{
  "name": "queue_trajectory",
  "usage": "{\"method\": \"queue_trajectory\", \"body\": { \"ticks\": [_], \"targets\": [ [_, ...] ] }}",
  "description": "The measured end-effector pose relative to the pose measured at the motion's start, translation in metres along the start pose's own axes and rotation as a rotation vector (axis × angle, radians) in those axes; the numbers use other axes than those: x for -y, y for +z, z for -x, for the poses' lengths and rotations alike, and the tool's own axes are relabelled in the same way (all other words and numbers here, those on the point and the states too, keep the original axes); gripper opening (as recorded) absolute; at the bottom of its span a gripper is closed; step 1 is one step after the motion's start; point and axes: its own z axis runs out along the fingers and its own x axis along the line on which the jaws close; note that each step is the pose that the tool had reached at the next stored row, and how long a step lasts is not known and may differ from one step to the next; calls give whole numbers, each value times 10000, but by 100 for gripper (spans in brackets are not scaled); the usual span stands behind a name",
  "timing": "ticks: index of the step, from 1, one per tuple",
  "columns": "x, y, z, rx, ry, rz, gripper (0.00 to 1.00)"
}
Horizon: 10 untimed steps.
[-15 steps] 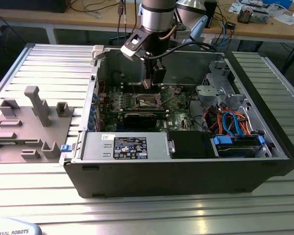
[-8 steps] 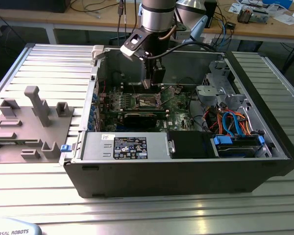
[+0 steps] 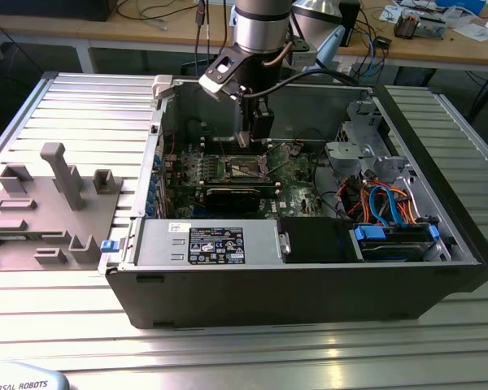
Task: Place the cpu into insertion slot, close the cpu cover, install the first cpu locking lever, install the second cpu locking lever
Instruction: 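Place the cpu into insertion slot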
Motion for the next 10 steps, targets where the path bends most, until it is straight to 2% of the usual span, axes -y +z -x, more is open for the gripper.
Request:
{"method": "queue_trajectory", "body": {
  "ticks": [10],
  "targets": [
    [0,3,0,4,262,-8,55]
  ]
}}
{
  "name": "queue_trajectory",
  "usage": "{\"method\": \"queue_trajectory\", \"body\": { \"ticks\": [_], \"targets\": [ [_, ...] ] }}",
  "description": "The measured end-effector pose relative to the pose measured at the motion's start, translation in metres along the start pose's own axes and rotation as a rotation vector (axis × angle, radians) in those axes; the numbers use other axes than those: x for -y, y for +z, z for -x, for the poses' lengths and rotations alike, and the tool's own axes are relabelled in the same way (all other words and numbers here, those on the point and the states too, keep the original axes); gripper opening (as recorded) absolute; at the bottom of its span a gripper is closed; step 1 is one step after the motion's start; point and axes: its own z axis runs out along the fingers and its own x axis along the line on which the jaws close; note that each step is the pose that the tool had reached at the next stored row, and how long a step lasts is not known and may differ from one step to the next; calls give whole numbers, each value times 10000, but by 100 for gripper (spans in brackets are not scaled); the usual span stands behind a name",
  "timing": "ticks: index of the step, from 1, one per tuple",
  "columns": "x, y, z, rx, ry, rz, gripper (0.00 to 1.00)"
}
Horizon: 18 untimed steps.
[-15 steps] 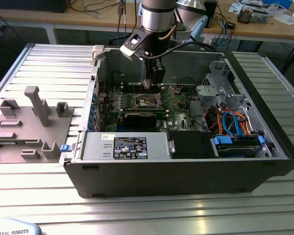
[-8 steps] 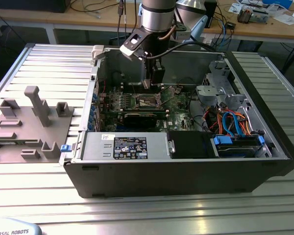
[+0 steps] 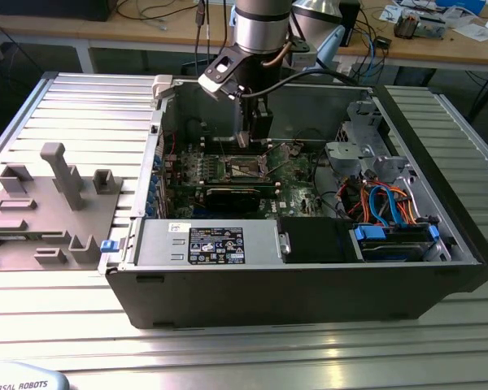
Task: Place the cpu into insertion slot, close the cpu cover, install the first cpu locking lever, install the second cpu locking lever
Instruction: 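Place the cpu into insertion slot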
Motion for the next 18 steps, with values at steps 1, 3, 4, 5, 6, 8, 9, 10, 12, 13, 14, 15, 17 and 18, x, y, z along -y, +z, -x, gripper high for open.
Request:
{"method": "queue_trajectory", "body": {
  "ticks": [1,3,4,5,6,8,9,10,12,13,14,15,17,18],
  "targets": [
    [0,1,0,0,26,-1,55],
    [0,5,0,0,116,-2,55],
    [0,6,0,1,144,-4,55],
    [0,9,0,2,185,-5,55],
    [0,11,0,3,215,-6,55],
    [0,16,0,3,339,-10,55],
    [0,17,0,-3,385,-11,55],
    [0,19,0,-22,439,-10,55],
    [0,22,-1,-97,615,-7,55],
    [0,24,-1,-119,678,-6,55],
    [1,28,-1,-143,773,-6,55],
    [1,30,-1,-144,859,-9,55],
    [1,34,-1,-144,971,-10,55],
    [0,36,-1,-143,1000,-11,55]
  ]
}}
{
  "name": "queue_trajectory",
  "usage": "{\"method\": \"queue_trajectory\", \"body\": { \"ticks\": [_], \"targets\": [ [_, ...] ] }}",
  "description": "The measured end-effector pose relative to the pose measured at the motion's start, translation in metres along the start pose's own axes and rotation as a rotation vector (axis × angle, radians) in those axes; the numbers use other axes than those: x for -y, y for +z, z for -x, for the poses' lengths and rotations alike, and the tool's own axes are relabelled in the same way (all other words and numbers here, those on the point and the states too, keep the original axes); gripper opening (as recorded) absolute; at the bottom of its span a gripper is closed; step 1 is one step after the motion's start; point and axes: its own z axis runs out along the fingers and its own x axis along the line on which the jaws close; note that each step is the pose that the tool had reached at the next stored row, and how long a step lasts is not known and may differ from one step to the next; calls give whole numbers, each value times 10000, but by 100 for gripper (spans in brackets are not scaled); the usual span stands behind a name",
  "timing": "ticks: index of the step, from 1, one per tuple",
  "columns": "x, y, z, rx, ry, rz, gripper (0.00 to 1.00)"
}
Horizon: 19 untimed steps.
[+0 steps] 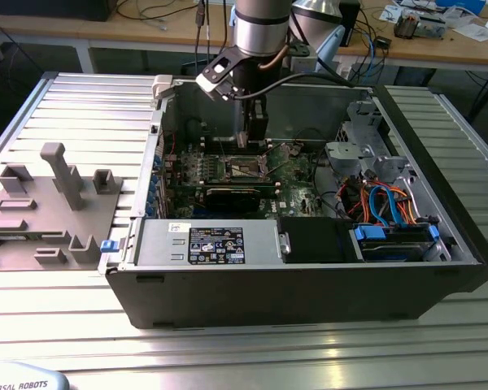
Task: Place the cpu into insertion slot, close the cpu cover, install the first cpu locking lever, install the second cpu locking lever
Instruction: 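Place the cpu into insertion slot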
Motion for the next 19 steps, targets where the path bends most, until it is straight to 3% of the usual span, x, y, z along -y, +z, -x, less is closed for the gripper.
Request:
{"method": "queue_trajectory", "body": {
  "ticks": [19],
  "targets": [
    [0,12,0,5,321,-4,55]
  ]
}}
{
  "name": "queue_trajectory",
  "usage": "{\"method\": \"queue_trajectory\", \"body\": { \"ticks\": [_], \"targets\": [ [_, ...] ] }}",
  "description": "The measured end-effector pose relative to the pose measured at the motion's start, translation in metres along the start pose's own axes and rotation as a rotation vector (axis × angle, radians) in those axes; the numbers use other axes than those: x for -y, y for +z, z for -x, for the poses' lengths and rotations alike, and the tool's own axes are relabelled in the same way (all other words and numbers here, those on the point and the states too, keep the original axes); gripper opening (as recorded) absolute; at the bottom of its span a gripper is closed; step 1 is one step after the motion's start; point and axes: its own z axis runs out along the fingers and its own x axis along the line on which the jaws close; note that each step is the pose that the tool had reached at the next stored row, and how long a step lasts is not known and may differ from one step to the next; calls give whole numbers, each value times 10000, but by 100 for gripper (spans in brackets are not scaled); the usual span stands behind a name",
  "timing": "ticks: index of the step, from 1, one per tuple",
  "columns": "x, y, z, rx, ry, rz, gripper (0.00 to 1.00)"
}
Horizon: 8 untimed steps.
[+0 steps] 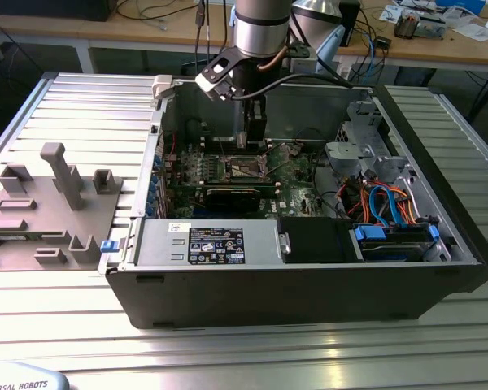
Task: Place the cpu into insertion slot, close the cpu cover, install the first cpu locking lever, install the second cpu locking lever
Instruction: 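Place the cpu into insertion slot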
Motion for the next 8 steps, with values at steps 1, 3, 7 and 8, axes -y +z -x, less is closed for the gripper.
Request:
{"method": "queue_trajectory", "body": {
  "ticks": [1,3,7,8],
  "targets": [
    [0,0,0,0,8,0,55],
    [0,1,0,0,19,0,55],
    [0,2,0,0,40,-1,55],
    [0,2,0,0,44,-1,55]
  ]
}}
